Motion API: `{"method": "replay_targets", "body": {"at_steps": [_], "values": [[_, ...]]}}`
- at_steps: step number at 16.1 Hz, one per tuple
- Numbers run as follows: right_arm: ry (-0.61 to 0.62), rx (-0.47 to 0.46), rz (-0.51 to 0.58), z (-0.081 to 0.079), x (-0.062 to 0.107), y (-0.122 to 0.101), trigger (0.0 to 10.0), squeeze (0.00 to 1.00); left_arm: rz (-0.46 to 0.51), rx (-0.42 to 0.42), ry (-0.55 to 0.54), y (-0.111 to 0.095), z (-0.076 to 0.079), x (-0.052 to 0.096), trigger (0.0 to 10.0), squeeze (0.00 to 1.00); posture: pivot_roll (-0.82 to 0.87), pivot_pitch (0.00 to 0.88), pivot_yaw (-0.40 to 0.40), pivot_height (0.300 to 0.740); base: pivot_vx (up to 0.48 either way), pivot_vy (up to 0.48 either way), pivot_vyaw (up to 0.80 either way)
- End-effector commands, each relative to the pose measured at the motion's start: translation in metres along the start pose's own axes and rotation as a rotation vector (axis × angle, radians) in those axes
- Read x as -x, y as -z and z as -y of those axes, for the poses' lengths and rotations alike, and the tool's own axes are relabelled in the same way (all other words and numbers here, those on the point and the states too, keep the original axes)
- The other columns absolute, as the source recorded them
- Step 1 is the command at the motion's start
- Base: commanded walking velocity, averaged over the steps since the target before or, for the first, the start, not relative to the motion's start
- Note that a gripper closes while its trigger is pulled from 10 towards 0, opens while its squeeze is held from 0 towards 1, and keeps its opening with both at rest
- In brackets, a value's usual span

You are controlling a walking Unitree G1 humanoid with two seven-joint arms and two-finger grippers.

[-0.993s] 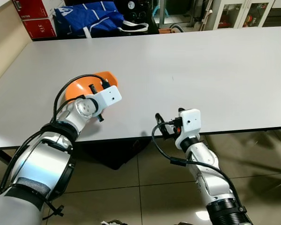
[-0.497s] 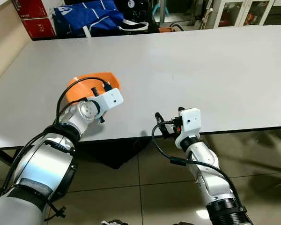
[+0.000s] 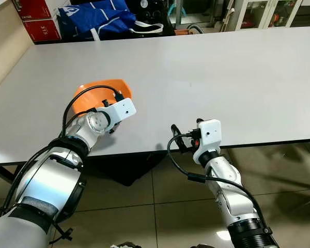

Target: Setting the table

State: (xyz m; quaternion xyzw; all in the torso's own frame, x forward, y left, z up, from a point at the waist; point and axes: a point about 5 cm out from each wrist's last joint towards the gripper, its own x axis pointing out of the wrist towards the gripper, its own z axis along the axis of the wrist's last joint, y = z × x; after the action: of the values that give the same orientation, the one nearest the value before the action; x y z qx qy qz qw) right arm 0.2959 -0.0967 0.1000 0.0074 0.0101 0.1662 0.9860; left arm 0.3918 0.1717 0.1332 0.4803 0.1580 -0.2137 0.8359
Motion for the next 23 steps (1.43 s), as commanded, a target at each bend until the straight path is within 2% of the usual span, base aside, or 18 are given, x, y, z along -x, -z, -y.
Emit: {"method": "replay_targets", "body": {"at_steps": [1, 14, 23], "values": [[-0.003, 0.005, 0.001, -0.002, -0.002, -0.002, 10.0, 0.00, -0.006, 0.004, -0.017, -0.001, -0.006, 0.001, 10.0, 1.00, -0.16, 0.058, 0.090, 0.740, 0.000, 0.000, 0.00], [-0.007, 0.009, -0.006, -0.003, -0.003, 0.000, 10.0, 0.00, -0.006, -0.026, -0.017, -0.005, -0.011, 0.001, 10.0, 1.00, -0.15, 0.052, 0.090, 0.740, 0.000, 0.000, 0.00], [-0.009, 0.013, -0.006, -0.003, -0.005, 0.000, 10.0, 0.00, 0.011, -0.034, -0.052, -0.012, -0.023, 0.003, 10.0, 1.00, -0.15, 0.047, 0.083, 0.740, 0.000, 0.000, 0.00]]}}
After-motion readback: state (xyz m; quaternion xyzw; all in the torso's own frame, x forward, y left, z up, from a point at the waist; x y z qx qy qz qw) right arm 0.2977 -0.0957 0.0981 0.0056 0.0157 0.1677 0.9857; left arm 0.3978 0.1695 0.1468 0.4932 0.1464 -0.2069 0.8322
